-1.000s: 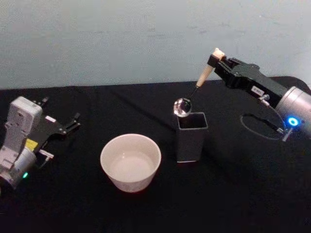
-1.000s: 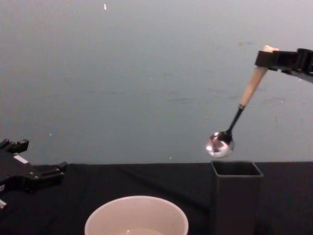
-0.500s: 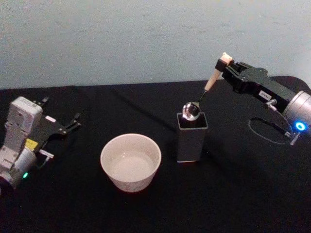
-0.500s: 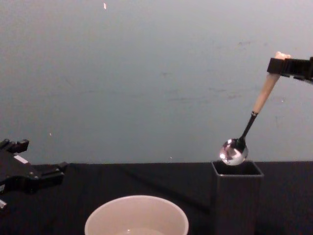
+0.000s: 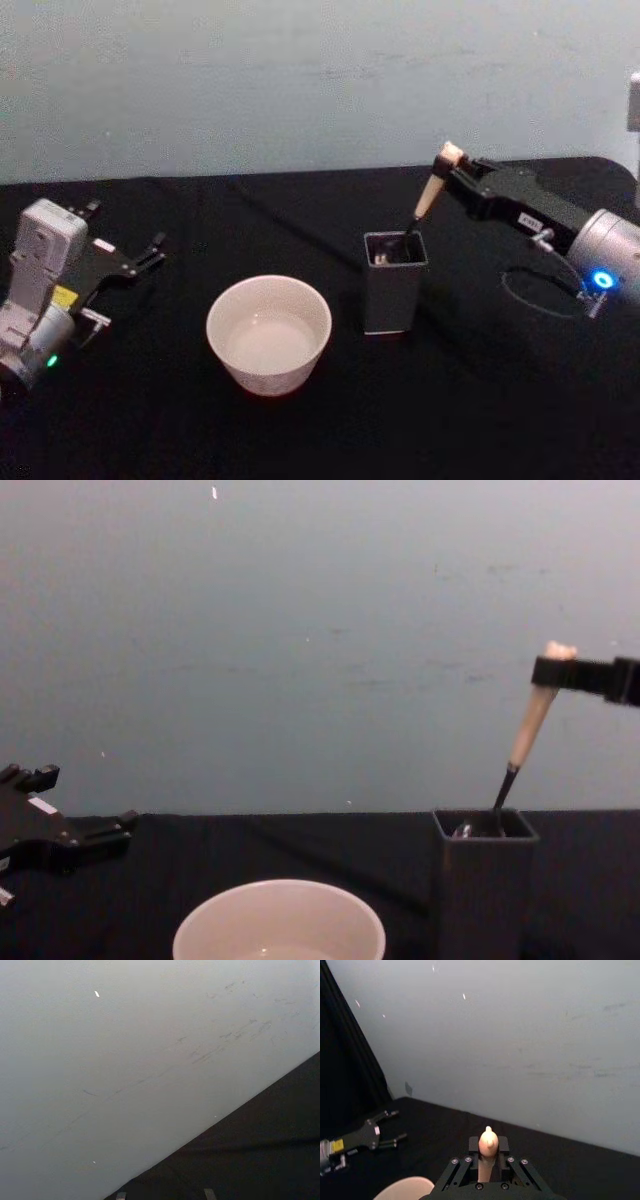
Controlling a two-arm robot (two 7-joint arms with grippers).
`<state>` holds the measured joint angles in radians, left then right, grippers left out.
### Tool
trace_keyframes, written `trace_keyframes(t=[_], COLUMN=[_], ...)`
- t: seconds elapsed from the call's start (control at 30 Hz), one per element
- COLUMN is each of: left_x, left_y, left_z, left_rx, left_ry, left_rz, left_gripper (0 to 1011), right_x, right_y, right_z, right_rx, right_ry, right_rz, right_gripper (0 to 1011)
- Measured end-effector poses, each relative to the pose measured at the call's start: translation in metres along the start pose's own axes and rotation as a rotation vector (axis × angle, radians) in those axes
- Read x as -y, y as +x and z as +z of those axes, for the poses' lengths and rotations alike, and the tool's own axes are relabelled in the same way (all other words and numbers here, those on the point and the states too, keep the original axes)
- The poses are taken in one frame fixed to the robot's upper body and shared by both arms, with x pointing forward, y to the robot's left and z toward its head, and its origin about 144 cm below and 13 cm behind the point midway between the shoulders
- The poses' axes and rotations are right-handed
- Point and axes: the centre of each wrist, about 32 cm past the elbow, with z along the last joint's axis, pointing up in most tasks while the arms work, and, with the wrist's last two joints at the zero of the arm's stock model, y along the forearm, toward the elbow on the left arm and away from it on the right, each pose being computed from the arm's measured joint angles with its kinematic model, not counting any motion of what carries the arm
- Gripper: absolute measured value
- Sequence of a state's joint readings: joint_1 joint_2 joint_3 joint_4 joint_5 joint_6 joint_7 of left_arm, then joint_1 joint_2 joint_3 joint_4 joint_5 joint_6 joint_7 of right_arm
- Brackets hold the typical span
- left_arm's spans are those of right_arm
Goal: Pick up the stirring spoon with one hand, stir inside the cup, then place it back in its original position.
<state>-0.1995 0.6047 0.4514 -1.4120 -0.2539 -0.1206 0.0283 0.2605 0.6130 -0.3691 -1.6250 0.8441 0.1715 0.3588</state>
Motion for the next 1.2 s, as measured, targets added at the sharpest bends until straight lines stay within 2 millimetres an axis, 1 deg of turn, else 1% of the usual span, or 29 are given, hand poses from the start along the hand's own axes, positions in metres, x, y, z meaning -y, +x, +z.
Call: trace_keyframes(t=[0.3, 0.53, 0.83, 1.2], left_x=[0.0, 0.0, 0.0, 0.0], left_y=[0.0, 0.0, 0.0, 0.0], left_z=[0.0, 0.0, 0.0, 0.0], left_rx=[0.0, 0.0, 0.0, 0.0], left_ry=[0.0, 0.0, 0.0, 0.0], left_rz=[0.0, 0.0, 0.0, 0.0], left_gripper=[1001, 1002, 1001, 1001], right_x=[-0.011, -0.017, -0.02, -0.019], right_y=[0.003, 0.005, 0.005, 0.005], right_z=[-0.017, -0.025, -0.031, -0.035], right_rx=[0.002, -0.004, 0.001, 0.008], right_ry=[-0.079, -0.124, -0.154, -0.18], right_rz=[-0.002, 0.001, 0.0, 0.002], right_gripper=[223, 223, 223, 223])
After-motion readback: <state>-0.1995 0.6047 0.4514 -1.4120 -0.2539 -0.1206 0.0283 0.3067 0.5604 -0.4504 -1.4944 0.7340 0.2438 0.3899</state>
